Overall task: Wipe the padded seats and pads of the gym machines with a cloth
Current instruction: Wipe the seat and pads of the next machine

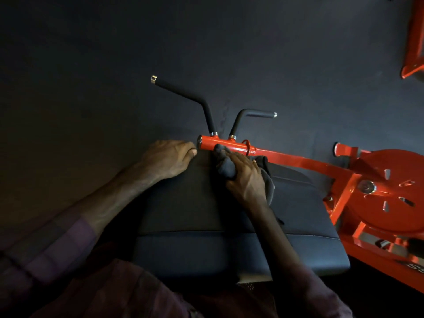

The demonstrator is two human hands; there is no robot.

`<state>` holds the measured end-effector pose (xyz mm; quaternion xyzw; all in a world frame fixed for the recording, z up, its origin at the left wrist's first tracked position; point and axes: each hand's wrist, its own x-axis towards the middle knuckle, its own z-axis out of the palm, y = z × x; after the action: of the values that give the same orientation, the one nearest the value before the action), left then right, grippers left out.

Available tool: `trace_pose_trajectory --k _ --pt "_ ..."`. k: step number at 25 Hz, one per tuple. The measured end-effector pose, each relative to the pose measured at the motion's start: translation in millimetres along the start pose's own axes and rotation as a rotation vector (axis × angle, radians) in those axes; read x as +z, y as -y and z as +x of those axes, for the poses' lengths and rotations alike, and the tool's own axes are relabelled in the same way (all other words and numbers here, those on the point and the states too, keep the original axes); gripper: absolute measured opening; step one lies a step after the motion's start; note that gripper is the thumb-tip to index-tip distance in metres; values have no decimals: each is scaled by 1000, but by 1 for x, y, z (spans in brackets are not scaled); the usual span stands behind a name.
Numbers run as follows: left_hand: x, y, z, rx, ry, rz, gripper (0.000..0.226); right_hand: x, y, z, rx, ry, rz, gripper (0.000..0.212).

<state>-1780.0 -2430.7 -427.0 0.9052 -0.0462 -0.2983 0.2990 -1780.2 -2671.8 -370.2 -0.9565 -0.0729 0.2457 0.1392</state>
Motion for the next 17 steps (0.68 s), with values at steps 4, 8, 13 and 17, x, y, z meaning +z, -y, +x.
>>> trace_pose_trajectory --k 4,8,13,17 --pt "4 -9 10 44 41 46 35 -4 -7 7 -83 31 26 74" --pt "8 -22 20 56 84 79 41 -2 -15 13 146 -19 -44 75" --pt "15 -31 29 84 85 100 42 -11 -31 14 80 39 -23 64" --pt "14 -34 31 93 121 84 46 -21 -62 6 289 -52 -124 58"
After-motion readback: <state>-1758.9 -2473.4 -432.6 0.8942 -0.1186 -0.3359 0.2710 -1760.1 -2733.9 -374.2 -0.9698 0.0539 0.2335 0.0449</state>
